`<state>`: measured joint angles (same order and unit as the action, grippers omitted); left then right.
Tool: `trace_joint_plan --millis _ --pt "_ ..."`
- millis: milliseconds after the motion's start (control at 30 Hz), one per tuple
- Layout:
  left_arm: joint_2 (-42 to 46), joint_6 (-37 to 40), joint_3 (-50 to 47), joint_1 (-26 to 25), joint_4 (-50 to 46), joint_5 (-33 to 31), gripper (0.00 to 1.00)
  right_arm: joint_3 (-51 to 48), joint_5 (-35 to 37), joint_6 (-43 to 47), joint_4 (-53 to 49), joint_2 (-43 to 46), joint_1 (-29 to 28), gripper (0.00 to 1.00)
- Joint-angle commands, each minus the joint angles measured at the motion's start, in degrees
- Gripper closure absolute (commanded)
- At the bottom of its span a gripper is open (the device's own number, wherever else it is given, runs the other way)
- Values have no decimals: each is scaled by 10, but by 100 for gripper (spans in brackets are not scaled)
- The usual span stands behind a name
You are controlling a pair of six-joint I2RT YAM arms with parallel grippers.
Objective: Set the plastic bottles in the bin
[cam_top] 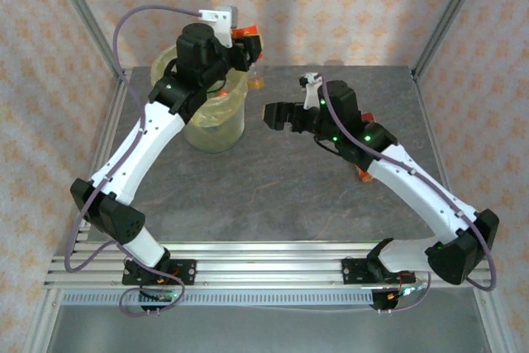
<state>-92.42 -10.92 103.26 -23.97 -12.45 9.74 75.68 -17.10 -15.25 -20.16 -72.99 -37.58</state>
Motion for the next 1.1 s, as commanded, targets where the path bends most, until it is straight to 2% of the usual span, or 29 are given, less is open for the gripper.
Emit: trace_joint_plan --millis 0,133,267,500,767,900,1067 --pt "24 58 19 27 74 -53 72 -11 58 -15 -25 31 -3 1" --pt "16 79 6 61 120 -74 72 -26 87 -22 -31 49 -3 1" --pt "-3 123 -1 74 154 -99 72 -31 92 -25 -31 67 -3 1" --pt "-44 199 -5 78 183 -76 70 -36 96 -24 -31 76 -3 1" --pt "-68 276 -58 79 239 -35 69 -36 93 -20 -30 76 -3 1" --pt "-80 295 -77 80 258 -15 68 -38 92 -20 -26 75 -3 1" --pt "-97 299 -85 83 273 -22 66 -39 89 -19 -24 73 -3 1"
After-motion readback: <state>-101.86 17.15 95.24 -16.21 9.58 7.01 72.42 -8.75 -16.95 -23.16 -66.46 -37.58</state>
